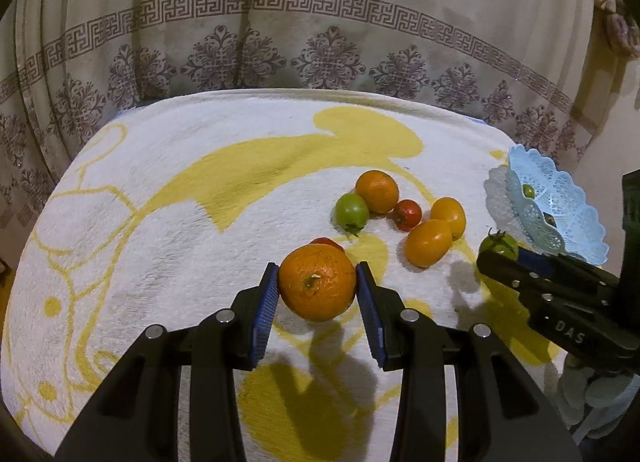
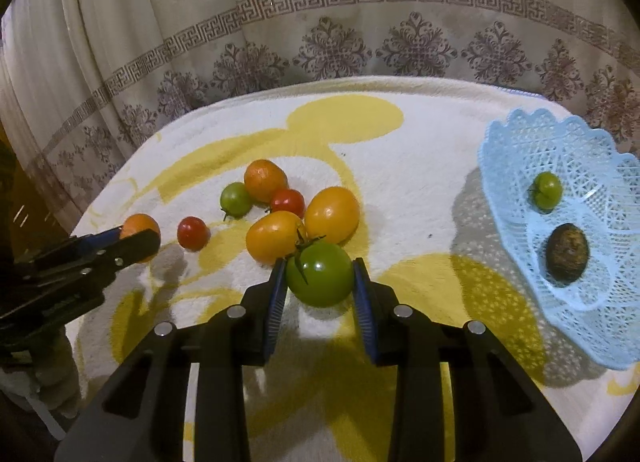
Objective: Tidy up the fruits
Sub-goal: 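Carry both fruits over the blue basket and open both tools to release them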
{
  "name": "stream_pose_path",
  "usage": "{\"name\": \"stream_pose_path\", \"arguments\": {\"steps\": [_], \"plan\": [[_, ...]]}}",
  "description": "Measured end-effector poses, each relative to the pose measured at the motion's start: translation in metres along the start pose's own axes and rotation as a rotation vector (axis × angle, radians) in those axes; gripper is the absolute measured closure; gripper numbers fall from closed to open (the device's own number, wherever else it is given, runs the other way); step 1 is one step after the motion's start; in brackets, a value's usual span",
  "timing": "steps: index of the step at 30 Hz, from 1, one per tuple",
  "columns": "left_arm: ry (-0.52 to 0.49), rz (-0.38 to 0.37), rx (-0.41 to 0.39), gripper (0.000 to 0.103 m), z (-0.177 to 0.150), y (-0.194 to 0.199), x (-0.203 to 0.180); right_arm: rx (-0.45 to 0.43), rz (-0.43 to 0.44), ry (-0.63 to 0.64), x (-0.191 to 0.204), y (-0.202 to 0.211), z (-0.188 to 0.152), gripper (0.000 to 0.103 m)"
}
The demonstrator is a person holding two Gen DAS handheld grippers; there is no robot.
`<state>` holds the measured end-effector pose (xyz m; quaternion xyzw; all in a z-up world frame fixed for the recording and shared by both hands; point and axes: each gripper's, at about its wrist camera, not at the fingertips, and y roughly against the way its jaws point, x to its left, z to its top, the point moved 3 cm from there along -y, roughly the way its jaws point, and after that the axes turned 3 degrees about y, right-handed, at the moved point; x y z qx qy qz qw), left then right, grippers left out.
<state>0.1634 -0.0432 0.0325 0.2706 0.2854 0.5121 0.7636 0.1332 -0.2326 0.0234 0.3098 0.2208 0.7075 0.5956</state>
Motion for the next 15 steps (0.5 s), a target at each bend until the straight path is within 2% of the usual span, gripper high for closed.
{"name": "stream_pose_path", "arguments": {"steps": [15], "plan": [[-0.038, -0.034, -0.017, 0.064, -0.001, 0.01, -0.021, -0.079, -0.033, -0.086, -0.026, 0.044, 0.0, 0.069]]}}
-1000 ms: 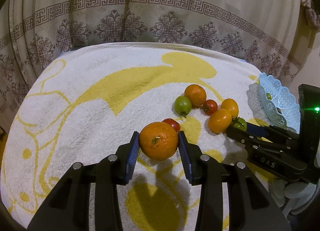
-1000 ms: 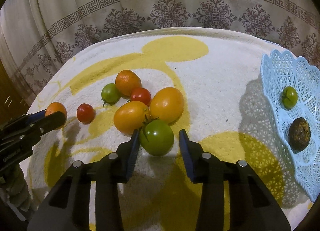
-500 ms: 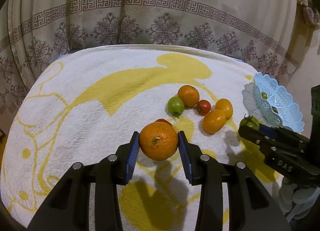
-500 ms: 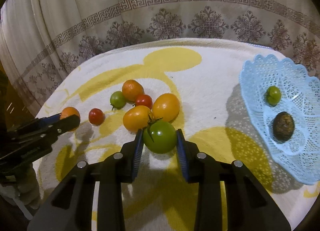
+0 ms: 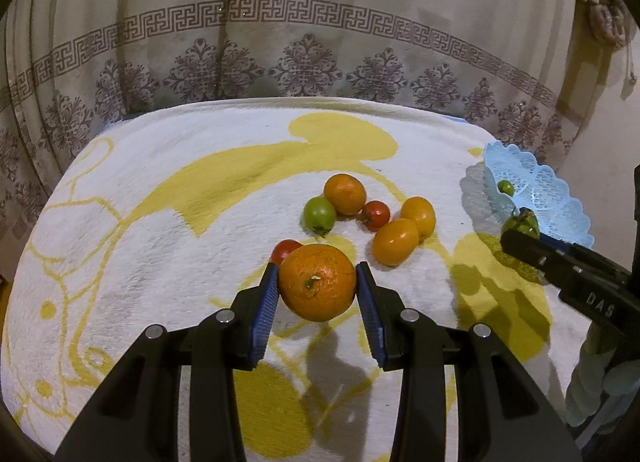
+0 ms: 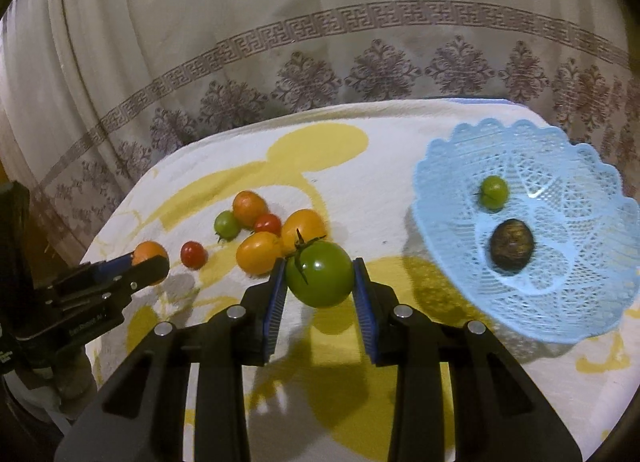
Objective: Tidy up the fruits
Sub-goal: 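Carry both fruits over the blue basket and open both tools to release them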
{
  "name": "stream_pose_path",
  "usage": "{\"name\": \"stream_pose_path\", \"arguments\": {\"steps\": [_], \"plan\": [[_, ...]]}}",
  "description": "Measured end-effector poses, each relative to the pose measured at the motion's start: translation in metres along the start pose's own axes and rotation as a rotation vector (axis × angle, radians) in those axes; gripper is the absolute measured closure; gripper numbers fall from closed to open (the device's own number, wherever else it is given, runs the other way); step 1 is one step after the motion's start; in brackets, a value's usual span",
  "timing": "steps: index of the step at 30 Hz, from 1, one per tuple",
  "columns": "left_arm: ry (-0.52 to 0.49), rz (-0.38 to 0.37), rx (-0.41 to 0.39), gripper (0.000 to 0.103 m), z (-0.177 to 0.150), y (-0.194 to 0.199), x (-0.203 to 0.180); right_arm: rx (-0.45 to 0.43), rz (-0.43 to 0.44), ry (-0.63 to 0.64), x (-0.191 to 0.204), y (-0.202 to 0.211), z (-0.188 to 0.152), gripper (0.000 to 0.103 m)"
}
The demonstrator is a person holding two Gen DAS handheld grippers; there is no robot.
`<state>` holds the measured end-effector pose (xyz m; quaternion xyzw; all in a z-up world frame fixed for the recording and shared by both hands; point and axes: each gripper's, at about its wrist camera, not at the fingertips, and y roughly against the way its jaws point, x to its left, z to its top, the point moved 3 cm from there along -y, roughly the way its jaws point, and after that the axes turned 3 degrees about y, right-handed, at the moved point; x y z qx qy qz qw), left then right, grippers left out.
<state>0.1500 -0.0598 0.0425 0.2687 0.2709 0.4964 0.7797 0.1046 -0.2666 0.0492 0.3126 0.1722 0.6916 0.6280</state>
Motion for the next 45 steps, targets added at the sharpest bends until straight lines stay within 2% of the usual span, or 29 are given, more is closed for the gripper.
{"name": "stream_pose_path", "arguments": {"steps": [16, 24, 28, 34, 41, 45], "plan": [[-0.045, -0.023, 0.004, 0.064, -0.002, 0.004, -0.027, -0.061, -0.123, -0.136, -0.07, 0.046, -0.008, 0.069], [-0.076, -0.03, 0.01, 0.064, -0.001, 0.004, -0.045, -0.103, -0.244, -0.184, -0.112, 0.065, -0.011, 0.069], [-0.094, -0.038, 0.015, 0.064, 0.001, 0.003, -0.056, -0.116, -0.277, -0.215, -0.131, 0.072, -0.014, 0.069], [-0.135, -0.061, 0.009, 0.064, 0.006, 0.004, -0.082, -0.128, -0.296, -0.228, -0.142, 0.071, -0.015, 0.069], [-0.15, -0.13, 0.018, 0.064, 0.016, -0.001, -0.119, -0.162, -0.314, -0.212, -0.144, 0.07, -0.009, 0.069], [-0.182, -0.167, -0.01, 0.064, 0.024, -0.004, -0.147, -0.188, -0.329, -0.2, -0.145, 0.07, -0.005, 0.069]]}}
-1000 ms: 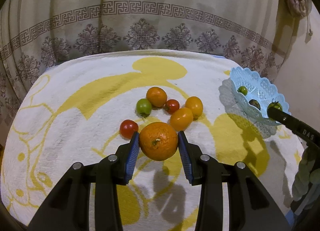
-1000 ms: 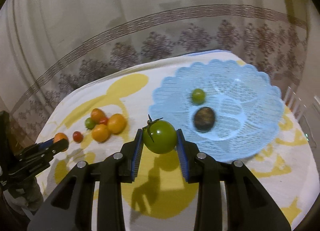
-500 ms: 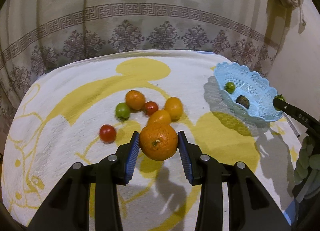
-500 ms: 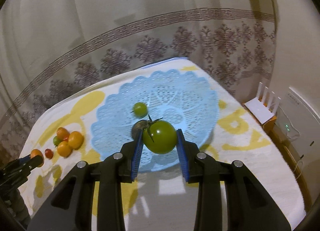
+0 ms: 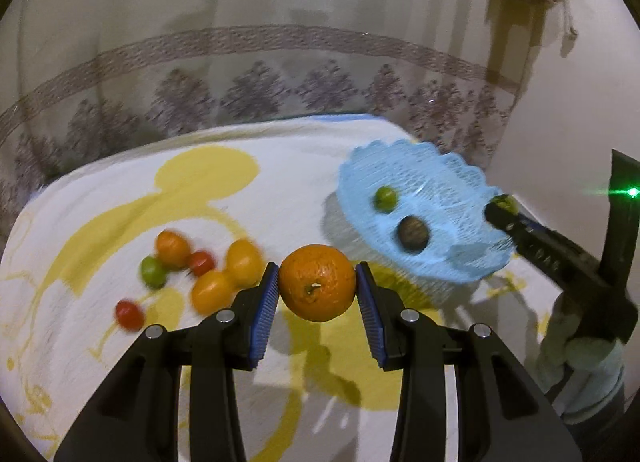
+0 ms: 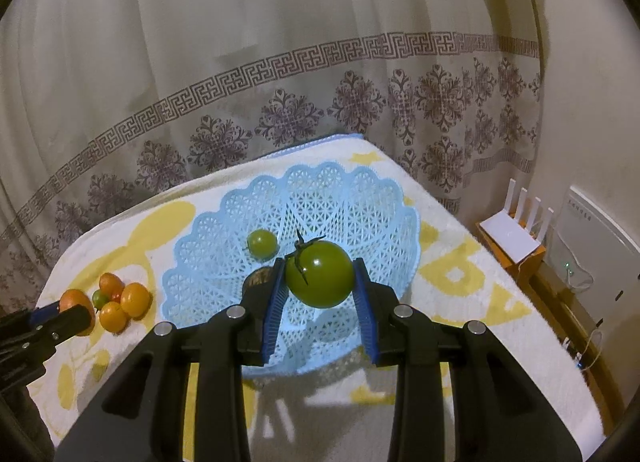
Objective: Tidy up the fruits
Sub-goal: 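Carry both fruits over the blue basket and open both tools to release them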
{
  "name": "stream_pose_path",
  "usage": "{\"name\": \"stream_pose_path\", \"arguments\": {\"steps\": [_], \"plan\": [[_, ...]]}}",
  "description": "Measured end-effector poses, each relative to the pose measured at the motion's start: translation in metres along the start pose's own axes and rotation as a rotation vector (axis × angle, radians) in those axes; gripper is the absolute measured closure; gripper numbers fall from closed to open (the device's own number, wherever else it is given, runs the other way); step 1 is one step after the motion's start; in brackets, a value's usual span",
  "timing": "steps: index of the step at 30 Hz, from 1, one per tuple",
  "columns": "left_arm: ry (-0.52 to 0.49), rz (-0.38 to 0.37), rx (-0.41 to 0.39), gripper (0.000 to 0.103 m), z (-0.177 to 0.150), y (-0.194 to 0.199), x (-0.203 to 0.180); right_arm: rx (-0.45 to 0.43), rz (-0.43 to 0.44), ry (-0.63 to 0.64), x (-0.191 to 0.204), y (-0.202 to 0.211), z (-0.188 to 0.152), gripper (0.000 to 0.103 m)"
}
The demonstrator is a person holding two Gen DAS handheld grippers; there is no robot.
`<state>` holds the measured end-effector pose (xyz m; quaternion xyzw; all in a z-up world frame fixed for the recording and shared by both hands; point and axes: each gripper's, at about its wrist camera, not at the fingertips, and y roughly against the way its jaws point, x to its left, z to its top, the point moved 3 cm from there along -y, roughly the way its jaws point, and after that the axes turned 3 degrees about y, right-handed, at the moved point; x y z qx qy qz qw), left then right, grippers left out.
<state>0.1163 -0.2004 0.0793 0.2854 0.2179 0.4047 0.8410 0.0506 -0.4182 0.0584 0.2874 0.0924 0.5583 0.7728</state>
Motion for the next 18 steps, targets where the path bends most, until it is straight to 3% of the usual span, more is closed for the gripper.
{"name": "stream_pose_path", "arguments": {"steps": [10, 18], "plan": [[-0.069, -0.051, -0.048, 0.064, 0.021, -0.039, -0.05, -0.035, -0.034, -0.033, -0.017, -0.003, 0.0, 0.069], [-0.095, -0.069, -0.04, 0.064, 0.021, -0.054, -0.064, -0.05, -0.051, -0.053, -0.025, -0.004, -0.002, 0.069]]}}
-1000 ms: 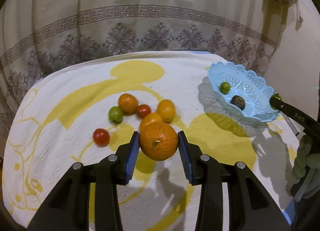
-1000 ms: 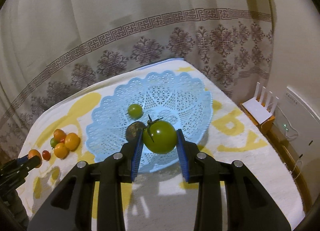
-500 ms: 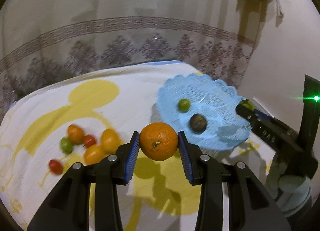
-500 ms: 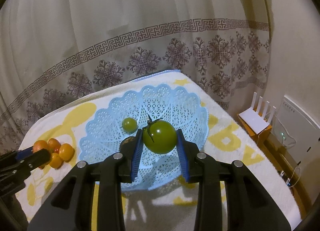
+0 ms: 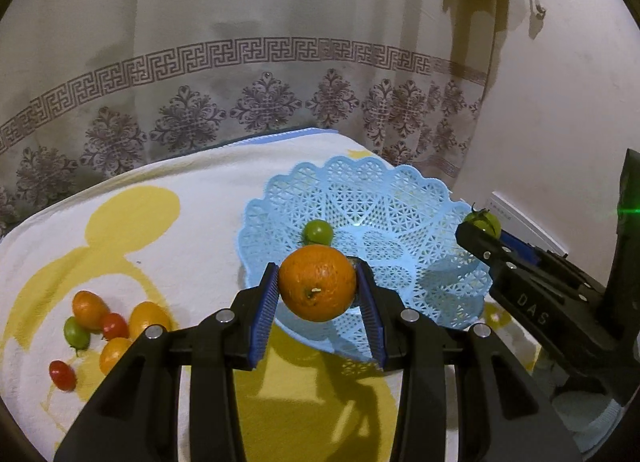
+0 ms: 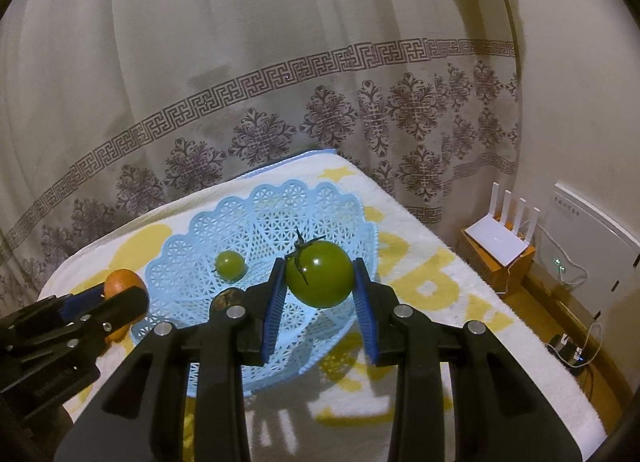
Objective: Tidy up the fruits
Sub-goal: 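Carry both fruits over the blue basket and open both tools to release them, then move both open tools back to the remaining tomatoes, left tool reaching the red tomato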
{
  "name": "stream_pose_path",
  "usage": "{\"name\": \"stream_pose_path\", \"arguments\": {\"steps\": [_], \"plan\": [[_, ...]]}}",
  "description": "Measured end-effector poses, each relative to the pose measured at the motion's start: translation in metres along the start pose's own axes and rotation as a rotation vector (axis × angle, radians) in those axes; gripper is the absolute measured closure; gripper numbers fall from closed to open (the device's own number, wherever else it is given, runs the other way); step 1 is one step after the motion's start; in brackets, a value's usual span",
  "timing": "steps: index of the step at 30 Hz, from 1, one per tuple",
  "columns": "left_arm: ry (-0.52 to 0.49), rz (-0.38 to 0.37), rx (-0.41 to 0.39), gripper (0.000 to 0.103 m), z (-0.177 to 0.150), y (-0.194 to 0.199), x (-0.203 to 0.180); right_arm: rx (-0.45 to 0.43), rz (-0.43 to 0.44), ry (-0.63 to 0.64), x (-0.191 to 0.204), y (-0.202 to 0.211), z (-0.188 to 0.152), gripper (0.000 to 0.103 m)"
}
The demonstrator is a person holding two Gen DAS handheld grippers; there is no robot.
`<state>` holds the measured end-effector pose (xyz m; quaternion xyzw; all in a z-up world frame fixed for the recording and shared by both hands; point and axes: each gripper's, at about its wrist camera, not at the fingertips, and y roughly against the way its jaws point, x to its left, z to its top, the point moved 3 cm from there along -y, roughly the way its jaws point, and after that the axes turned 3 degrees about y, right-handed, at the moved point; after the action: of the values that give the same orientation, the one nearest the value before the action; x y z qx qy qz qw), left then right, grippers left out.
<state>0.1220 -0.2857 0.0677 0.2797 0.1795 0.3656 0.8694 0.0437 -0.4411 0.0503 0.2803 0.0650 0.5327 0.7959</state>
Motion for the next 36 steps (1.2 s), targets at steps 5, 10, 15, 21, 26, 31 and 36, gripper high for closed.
{"name": "stream_pose_path", "arguments": {"steps": [5, 10, 15, 21, 26, 31, 36], "plan": [[-0.009, -0.019, 0.0, 0.064, -0.0019, -0.0052, -0.0046, -0.002, -0.009, 0.009, 0.0024, -0.0013, -0.0026, 0.069], [-0.016, -0.031, -0.005, 0.064, -0.0032, -0.0065, -0.0063, -0.009, -0.022, 0.012, 0.0038, -0.0015, -0.0034, 0.069], [-0.01, -0.034, -0.002, 0.063, -0.0045, -0.0062, -0.005, -0.018, -0.03, 0.017, 0.0052, -0.0008, -0.0049, 0.069], [-0.014, -0.039, -0.011, 0.062, -0.004, -0.0045, -0.006, -0.02, -0.022, 0.014, 0.0042, -0.0004, -0.0049, 0.068], [-0.014, -0.038, -0.026, 0.045, -0.0026, -0.0013, -0.0059, -0.029, -0.02, 0.006, 0.003, 0.0005, -0.0059, 0.059], [-0.005, -0.033, -0.014, 0.036, -0.0038, -0.0027, -0.0033, -0.052, -0.02, 0.01, 0.0051, 0.0035, -0.0049, 0.055], [-0.001, -0.018, -0.027, 0.025, -0.003, 0.0003, -0.0009, -0.065, -0.031, 0.014, 0.006, 0.0052, -0.0051, 0.051]]}}
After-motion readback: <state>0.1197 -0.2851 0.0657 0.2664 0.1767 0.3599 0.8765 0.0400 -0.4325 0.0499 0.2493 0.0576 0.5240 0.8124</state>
